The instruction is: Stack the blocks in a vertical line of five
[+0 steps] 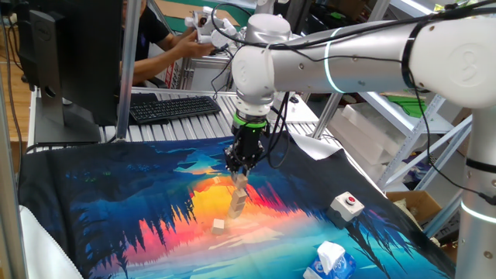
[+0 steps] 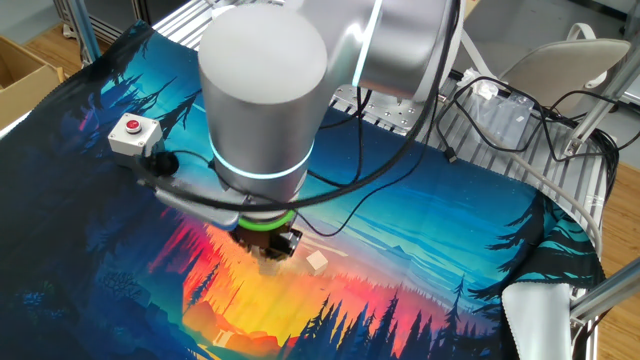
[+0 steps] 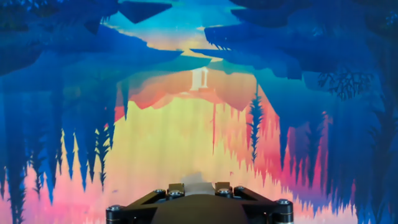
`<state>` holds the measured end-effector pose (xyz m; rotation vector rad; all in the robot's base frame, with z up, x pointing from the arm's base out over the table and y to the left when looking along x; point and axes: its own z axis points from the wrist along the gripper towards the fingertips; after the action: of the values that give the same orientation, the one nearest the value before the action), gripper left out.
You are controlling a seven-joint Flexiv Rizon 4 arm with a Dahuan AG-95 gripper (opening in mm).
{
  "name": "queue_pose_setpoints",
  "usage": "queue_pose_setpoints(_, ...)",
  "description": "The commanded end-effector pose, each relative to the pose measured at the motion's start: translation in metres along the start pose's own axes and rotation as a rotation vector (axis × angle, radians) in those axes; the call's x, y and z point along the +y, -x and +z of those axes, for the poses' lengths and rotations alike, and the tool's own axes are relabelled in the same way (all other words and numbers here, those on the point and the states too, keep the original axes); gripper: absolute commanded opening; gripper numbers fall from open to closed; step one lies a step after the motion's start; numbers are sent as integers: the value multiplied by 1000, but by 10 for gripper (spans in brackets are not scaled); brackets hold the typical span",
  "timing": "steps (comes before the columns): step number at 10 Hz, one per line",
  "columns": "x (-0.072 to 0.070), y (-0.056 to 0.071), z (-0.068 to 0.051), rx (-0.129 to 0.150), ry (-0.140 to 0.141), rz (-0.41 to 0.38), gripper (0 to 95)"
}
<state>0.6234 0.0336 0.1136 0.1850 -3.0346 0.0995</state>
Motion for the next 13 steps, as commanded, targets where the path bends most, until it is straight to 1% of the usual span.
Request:
queue_pose_setpoints(1,0,-2,0,-2,-4,0,0)
queue_pose_setpoints(13,4,-14,5,1,-10,-10,0)
